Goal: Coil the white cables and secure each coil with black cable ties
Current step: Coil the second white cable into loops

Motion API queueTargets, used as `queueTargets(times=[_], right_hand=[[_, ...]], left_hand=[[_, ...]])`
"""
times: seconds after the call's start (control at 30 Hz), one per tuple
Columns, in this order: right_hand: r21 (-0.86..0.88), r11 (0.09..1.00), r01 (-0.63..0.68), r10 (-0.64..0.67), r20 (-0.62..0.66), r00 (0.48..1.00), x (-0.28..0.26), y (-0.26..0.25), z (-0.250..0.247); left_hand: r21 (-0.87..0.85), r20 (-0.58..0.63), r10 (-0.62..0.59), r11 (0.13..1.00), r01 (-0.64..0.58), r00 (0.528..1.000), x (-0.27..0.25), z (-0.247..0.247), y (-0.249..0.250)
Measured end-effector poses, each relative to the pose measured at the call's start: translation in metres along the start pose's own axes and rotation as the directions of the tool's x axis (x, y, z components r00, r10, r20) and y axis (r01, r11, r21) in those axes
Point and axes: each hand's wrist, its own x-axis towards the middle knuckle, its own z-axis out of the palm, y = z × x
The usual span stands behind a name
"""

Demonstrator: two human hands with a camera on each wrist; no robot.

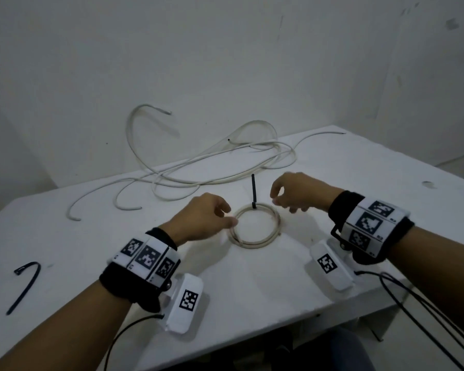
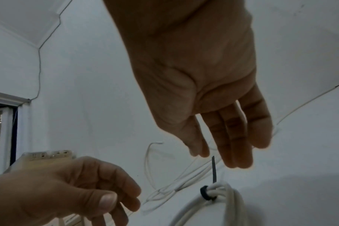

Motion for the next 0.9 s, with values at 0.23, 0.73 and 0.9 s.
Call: queueTargets(times=[0.23,0.73,0.9], right_hand=[[-0.044,0.985,0.170,-0.174,-0.133,0.976,0.074,-0.020,-0.013],[-0.619,0.764,0.180,-0.172,0.073,0.982,0.215,-0.014,-0.012],[-0.484,0.842,0.238,-0.381,-0.222,0.898,0.194,-0.021,-0.047]], left_hand=[[0.044,-0.135,0.015,0.999,-0.009,0.991,0.059,-0.037,-0.019],[0.361,-0.004,-0.051,0.931,0.049,0.999,0.182,-0.023,-0.058],[0.372,-0.099,0.026,0.928,0.013,0.995,0.173,-0.034,-0.044]])
